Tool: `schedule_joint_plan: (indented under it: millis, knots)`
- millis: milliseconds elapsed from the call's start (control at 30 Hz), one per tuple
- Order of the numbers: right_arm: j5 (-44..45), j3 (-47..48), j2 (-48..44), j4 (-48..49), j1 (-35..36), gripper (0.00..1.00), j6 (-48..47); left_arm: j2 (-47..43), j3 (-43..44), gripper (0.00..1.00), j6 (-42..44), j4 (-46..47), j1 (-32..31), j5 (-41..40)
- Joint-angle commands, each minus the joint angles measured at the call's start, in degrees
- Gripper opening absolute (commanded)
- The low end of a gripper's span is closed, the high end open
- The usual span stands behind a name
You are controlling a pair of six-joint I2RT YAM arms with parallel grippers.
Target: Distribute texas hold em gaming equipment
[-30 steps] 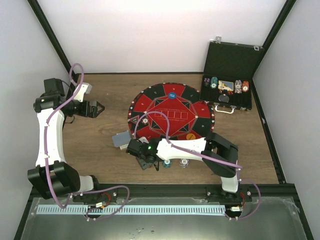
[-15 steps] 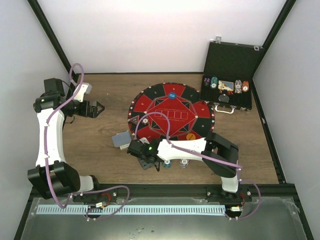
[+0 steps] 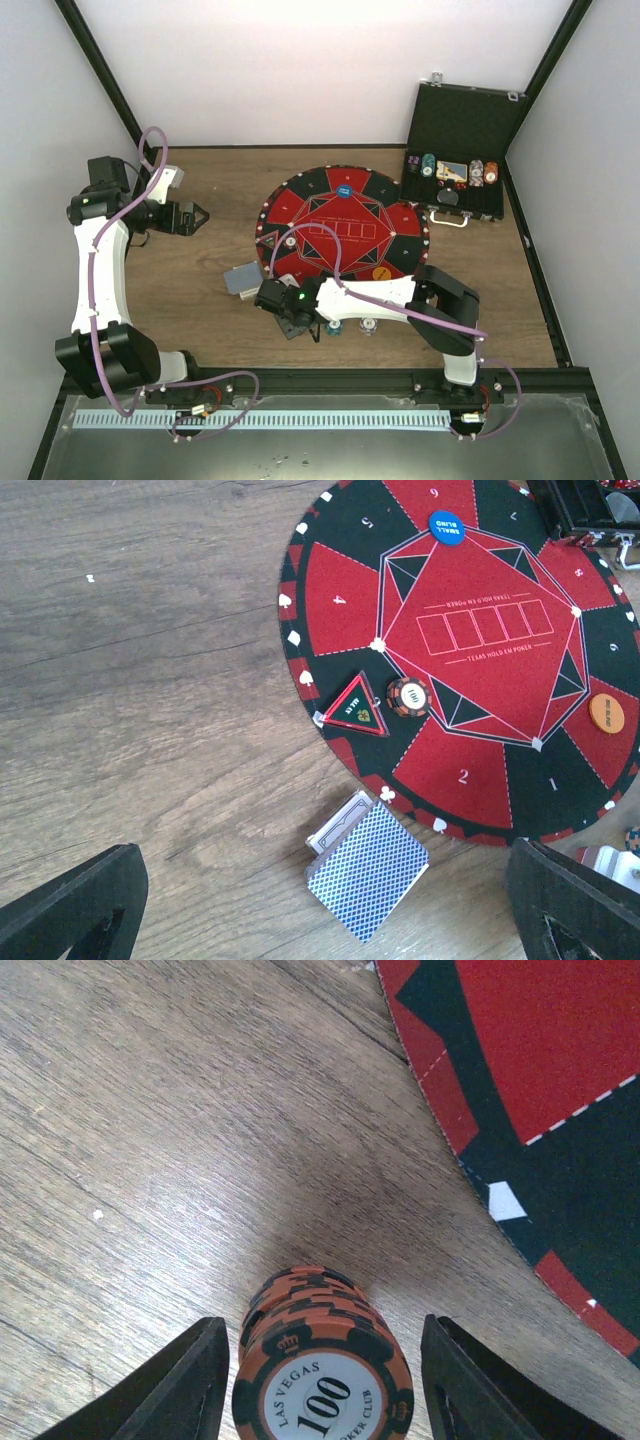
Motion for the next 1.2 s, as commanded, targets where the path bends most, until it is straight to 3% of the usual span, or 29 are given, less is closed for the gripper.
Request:
schedule_joint_plan:
  millis: [0,200,767,933,1167]
  knots:
    - [0.56,-0.42,-0.8,0.21,-0.25,0.55,0.25,-0.27,1.27,1.0,0.13,0.31,0.25,0.62]
    - [0.46,-0.56,-0.9,0.62,-0.22,0.48,0.25,-0.39,1.27,1.0,0.34,0.32,0.25,0.37]
    - [1.42,1.7,-5.42,-2.33,-2.29,0.09,-0.73,-0.6,2.05,1.0,0.03,0.27,0.27,0.84]
    - [2.0,5.06,-10.0,-4.54,-8.3,0.06,-4.69,-0.55,2.4,1.0,-0.13,0.13,0.32,1.43]
    - [2.8,11.87,-9.13,-4.35,-24.02,0.06,-13.31,-0.27,2.58,1.0,-0.42,0.04,0.26,1.32]
